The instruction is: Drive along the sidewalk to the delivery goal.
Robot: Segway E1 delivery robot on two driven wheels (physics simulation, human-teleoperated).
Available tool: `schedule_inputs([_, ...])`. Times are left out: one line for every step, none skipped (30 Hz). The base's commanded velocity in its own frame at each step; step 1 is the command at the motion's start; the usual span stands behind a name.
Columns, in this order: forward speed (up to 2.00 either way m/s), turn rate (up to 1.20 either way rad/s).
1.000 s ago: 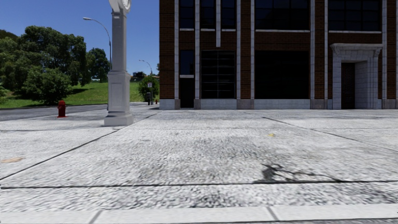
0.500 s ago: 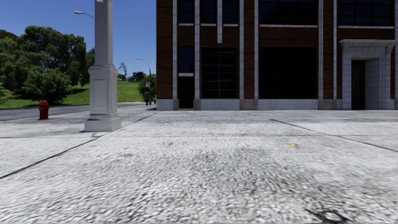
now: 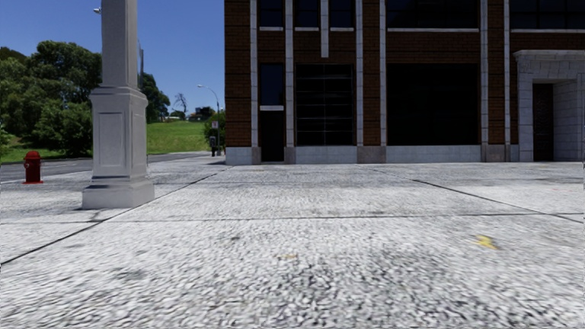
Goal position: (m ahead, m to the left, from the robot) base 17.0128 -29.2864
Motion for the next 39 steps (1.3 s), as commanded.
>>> schedule_inputs([2.0,0.0])
schedule_inputs([2.0,0.0])
schedule_inputs([2.0,0.0])
schedule_inputs([2.0,0.0])
schedule_inputs([2.0,0.0])
schedule_inputs([2.0,0.0])
schedule_inputs([2.0,0.0])
schedule_inputs([2.0,0.0])
schedule_inputs([2.0,0.0])
schedule_inputs([2.0,0.0])
schedule_inputs([2.0,0.0])
schedule_inputs([2.0,0.0])
schedule_inputs([2.0,0.0])
schedule_inputs([2.0,0.0])
schedule_inputs([2.0,0.0])
schedule_inputs([2.0,0.0])
schedule_inputs([2.0,0.0])
schedule_inputs([2.0,0.0])
schedule_inputs([2.0,0.0])
schedule_inputs([2.0,0.0])
schedule_inputs([2.0,0.0])
schedule_inputs([2.0,0.0])
schedule_inputs([2.0,0.0])
schedule_inputs([2.0,0.0])
schedule_inputs([2.0,0.0])
schedule_inputs([2.0,0.0])
schedule_inputs([2.0,0.0])
schedule_inputs([2.0,0.0])
schedule_inputs([2.0,0.0])
schedule_inputs([2.0,0.0])
schedule_inputs([2.0,0.0])
schedule_inputs([2.0,0.0])
schedule_inputs([2.0,0.0])
schedule_inputs([2.0,0.0])
schedule_inputs([2.0,0.0])
schedule_inputs([2.0,0.0])
schedule_inputs([2.0,0.0])
schedule_inputs([2.0,0.0])
schedule_inputs([2.0,0.0])
